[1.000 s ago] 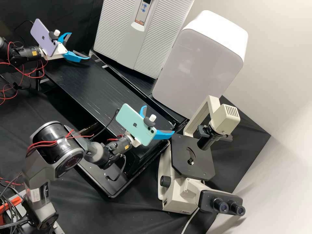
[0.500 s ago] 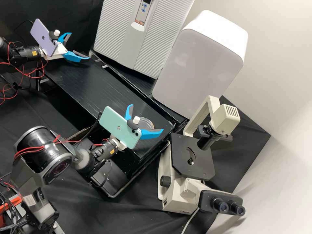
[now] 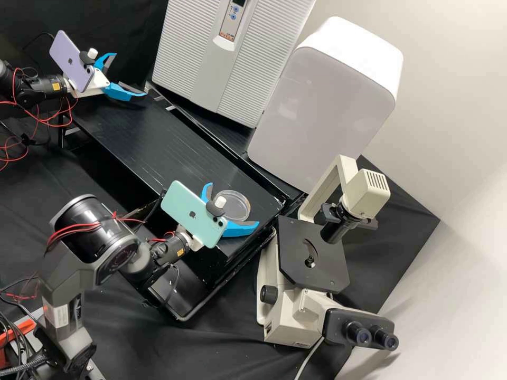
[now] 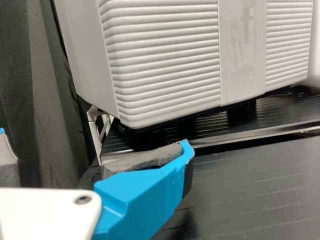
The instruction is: Place the petri dish on the microscope
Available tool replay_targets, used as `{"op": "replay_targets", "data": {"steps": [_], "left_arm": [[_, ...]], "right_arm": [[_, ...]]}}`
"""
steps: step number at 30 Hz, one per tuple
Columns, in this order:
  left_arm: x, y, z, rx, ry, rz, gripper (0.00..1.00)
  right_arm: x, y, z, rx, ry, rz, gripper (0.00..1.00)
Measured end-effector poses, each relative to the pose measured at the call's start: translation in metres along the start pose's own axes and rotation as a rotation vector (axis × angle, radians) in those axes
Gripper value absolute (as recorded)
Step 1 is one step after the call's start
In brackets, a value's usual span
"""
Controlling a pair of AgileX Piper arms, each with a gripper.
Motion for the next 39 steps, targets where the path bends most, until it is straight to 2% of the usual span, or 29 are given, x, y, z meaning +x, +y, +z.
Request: {"op": "replay_targets", "data": {"steps": [1, 2, 28, 39], "left_arm": [[0.0000, 0.0000, 0.0000, 0.000, 0.000, 0.000, 1.00], [0.0000, 0.0000, 0.0000, 0.000, 0.000, 0.000, 1.00], [0.0000, 0.0000, 0.0000, 0.000, 0.000, 0.000, 1.00], [0.0000, 0.0000, 0.0000, 0.000, 0.000, 0.000, 1.00]], "right_arm": [[0.0003, -0.0001, 0.0005, 0.000, 0.001, 0.003, 1.00], [0.0004, -0.0005, 0.0009, 0.000, 0.000, 0.002, 0.00], [0.0041, -0.0025, 0.0011, 0.000, 0.017, -0.006, 0.00], [0.0034, 0.0016, 0.0021, 0.027, 0.029, -0.011, 0.00]]}}
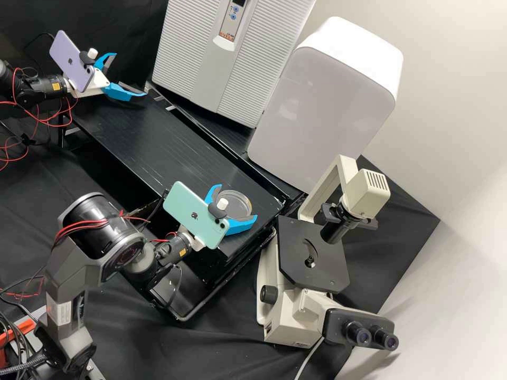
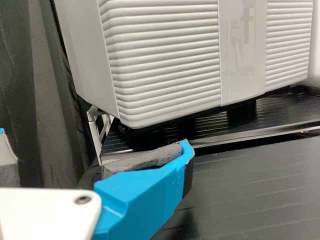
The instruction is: Place the petri dish on the microscope
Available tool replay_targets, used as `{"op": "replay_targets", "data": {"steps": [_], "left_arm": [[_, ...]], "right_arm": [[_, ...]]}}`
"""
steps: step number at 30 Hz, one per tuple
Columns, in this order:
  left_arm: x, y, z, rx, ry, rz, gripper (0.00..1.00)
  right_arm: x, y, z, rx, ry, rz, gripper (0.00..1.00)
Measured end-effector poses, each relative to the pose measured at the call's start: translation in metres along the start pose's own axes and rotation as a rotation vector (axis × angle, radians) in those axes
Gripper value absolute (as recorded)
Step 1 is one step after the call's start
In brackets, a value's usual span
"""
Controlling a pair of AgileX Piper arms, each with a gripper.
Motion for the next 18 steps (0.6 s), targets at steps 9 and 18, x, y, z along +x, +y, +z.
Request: {"op": "replay_targets", "data": {"steps": [9, 18], "left_arm": [[0.000, 0.000, 0.000, 0.000, 0.000, 0.000, 1.00], [0.000, 0.000, 0.000, 0.000, 0.000, 0.000, 1.00]], "right_arm": [[-0.013, 0.021, -0.004, 0.030, 0.015, 0.045, 0.00], [-0.025, 0.047, 0.002, 0.028, 0.017, 0.164, 0.00]]}}
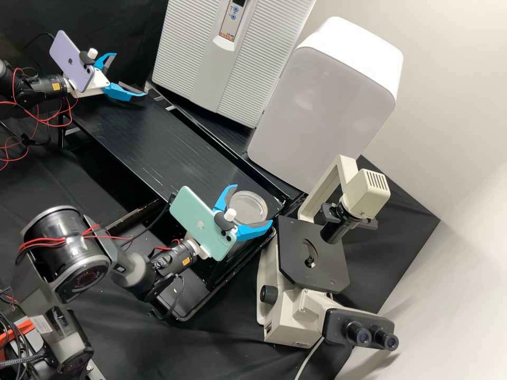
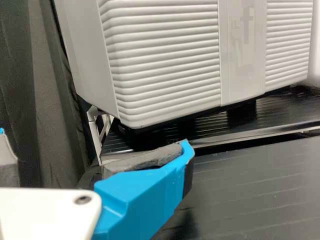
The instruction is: Place the petri dish on the microscope
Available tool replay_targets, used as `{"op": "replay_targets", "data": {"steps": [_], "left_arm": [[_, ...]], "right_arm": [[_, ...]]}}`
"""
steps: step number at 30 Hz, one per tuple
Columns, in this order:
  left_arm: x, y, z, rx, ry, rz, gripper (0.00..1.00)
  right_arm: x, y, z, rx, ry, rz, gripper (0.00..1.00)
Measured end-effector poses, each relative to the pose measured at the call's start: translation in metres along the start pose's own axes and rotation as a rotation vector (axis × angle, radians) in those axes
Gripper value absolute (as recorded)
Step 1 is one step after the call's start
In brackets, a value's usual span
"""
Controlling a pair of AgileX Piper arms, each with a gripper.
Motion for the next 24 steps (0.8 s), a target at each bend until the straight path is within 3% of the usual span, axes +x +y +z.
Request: {"op": "replay_targets", "data": {"steps": [14, 18, 24], "left_arm": [[0.000, 0.000, 0.000, 0.000, 0.000, 0.000, 1.00], [0.000, 0.000, 0.000, 0.000, 0.000, 0.000, 1.00], [0.000, 0.000, 0.000, 0.000, 0.000, 0.000, 1.00]], "right_arm": [[0.055, 0.011, 0.052, -0.078, -0.175, 0.075, 0.00], [0.067, 0.016, 0.061, -0.102, -0.188, 0.097, 0.00], [0.076, 0.020, 0.072, -0.104, -0.214, 0.125, 0.00]]}}
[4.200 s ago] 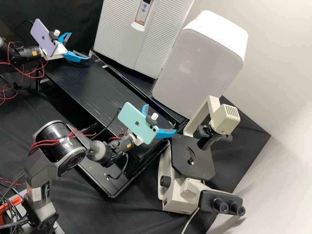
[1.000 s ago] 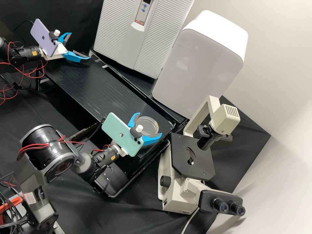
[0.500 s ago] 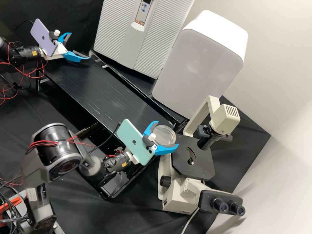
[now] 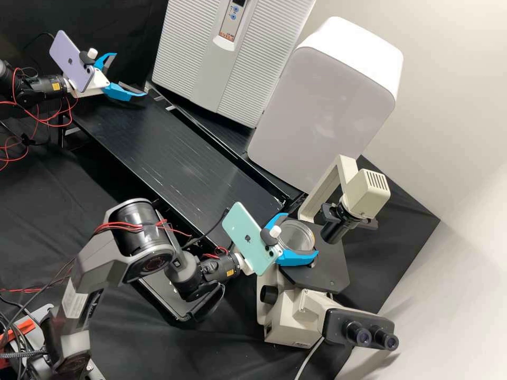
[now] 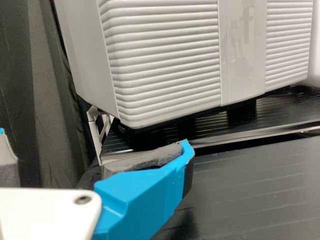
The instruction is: Place the petri dish on the microscope
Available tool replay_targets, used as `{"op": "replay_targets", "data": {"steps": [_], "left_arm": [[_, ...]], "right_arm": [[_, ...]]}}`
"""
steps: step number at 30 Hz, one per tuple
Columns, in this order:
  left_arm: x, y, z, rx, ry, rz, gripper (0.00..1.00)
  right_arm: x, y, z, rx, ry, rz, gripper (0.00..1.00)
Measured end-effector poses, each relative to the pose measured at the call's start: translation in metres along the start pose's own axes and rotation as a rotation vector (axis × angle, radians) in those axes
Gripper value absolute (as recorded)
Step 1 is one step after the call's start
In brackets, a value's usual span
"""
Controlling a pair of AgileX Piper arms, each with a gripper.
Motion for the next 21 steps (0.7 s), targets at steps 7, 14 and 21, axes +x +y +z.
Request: {"op": "replay_targets", "data": {"steps": [7, 14, 21], "left_arm": [[0.0000, 0.0000, 0.0000, 0.000, 0.000, 0.000, 1.00], [0.0000, 0.0000, 0.0000, 0.000, 0.000, 0.000, 1.00], [0.0000, 0.0000, 0.0000, 0.000, 0.000, 0.000, 1.00]], "right_arm": [[0.0058, -0.0024, 0.0042, -0.017, -0.007, 0.015, 0.00], [0.0073, -0.0016, 0.0035, -0.027, 0.000, 0.023, 0.00], [0.0072, 0.0020, 0.0064, -0.049, 0.012, -0.003, 0.00]]}}
